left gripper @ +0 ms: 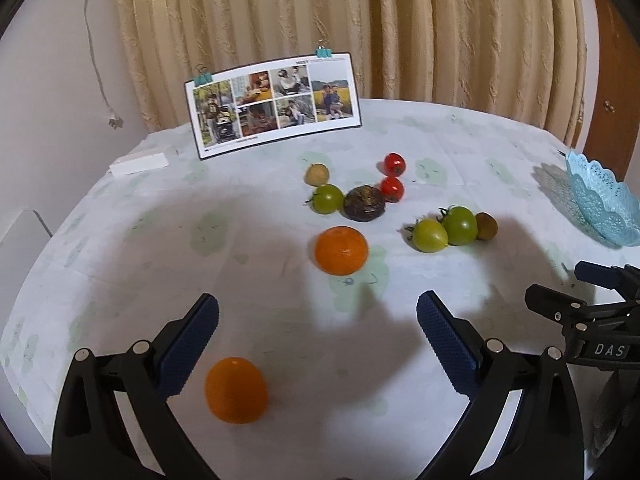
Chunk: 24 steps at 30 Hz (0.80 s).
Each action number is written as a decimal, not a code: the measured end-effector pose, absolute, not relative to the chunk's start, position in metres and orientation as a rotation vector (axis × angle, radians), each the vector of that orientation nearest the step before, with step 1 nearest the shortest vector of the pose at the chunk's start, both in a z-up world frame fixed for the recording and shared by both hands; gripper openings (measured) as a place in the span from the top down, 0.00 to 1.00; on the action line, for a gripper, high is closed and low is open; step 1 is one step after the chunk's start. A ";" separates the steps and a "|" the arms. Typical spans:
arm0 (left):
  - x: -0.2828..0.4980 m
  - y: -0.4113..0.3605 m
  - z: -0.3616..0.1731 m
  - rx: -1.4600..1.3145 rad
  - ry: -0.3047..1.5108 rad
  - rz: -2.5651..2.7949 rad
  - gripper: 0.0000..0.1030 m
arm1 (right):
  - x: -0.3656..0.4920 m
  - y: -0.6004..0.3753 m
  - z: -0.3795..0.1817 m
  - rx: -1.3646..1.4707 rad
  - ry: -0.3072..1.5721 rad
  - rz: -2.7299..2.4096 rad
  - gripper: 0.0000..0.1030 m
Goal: Organize fruits
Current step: 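Grasp the large orange with the left gripper while the right gripper approaches the brown kiwi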
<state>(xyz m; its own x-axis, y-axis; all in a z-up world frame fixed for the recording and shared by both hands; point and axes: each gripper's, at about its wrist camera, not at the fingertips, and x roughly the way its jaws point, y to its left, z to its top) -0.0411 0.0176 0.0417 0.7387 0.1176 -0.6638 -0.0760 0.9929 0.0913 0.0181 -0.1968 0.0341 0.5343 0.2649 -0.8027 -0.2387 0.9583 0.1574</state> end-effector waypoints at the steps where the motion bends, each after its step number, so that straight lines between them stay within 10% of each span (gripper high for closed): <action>1: -0.042 0.019 0.042 0.059 0.733 0.110 0.05 | 0.018 -0.195 0.035 0.034 0.960 0.297 0.02; 24: -0.048 0.055 0.041 -0.001 0.745 0.183 0.05 | 0.003 -0.186 0.050 0.055 0.838 0.336 0.02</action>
